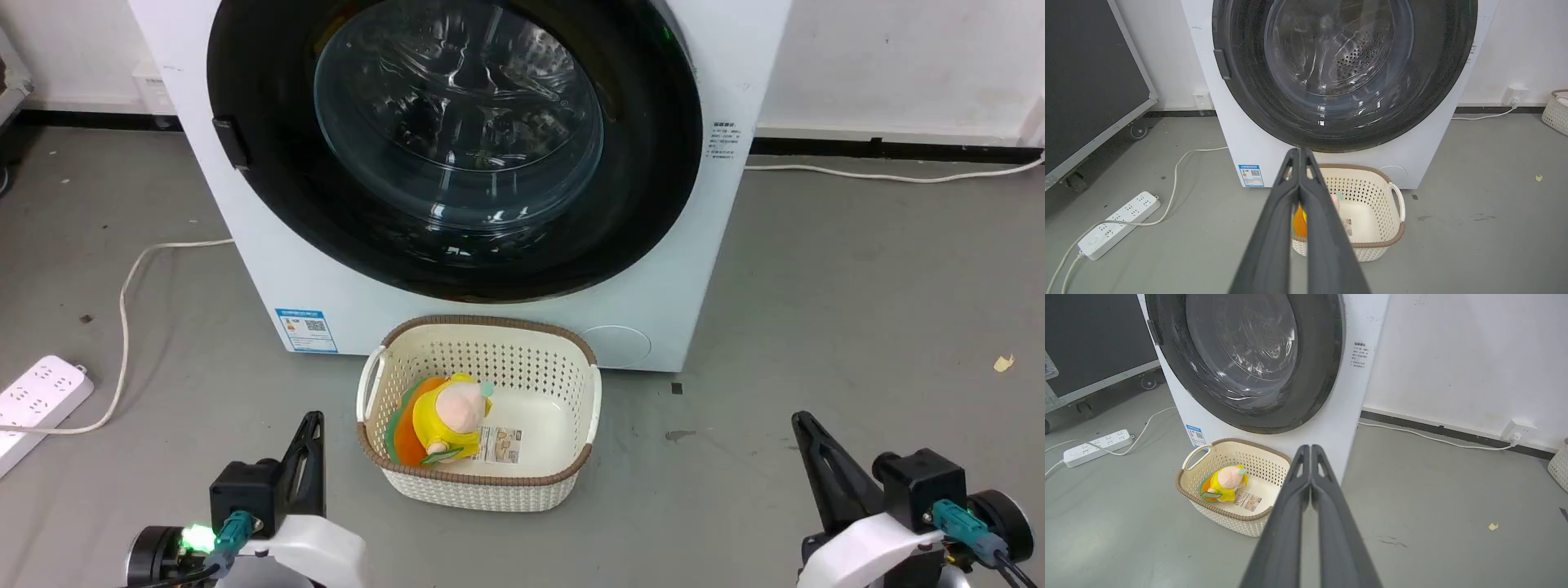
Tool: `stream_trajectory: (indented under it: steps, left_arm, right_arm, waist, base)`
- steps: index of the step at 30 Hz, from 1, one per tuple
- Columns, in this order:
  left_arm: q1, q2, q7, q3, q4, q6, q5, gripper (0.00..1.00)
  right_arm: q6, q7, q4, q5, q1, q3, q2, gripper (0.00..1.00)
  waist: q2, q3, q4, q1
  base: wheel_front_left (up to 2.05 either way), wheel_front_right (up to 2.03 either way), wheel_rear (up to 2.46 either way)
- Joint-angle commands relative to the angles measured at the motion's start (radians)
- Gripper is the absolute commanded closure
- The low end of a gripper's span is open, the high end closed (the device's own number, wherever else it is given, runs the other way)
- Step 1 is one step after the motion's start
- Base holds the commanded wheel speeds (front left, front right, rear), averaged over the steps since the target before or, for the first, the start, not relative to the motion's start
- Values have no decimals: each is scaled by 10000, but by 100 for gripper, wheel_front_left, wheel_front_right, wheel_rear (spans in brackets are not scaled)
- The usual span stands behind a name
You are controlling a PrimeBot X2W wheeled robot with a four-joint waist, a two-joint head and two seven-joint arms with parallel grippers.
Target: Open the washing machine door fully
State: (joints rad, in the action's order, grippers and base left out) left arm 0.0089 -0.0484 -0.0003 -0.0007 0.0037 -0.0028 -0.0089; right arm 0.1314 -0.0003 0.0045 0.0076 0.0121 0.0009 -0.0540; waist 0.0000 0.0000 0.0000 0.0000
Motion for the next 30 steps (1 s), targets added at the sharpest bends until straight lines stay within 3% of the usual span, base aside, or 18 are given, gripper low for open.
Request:
stream_trajectory:
  steps: [1, 30]
  left_arm:
    - [-89, -18, 3, 7, -37, 28, 89, 100]
    - [-89, -18, 3, 7, -37, 28, 89, 100]
  right_arm:
    - [-7, 3, -45, -76, -121, -9, 38, 100]
    - [-7, 3, -45, -76, -121, -9, 38, 100]
  waist:
    - [0, 0, 0, 0]
    - [0, 0, 0, 0]
  base:
    - [0, 0, 0]
    - [0, 0, 0]
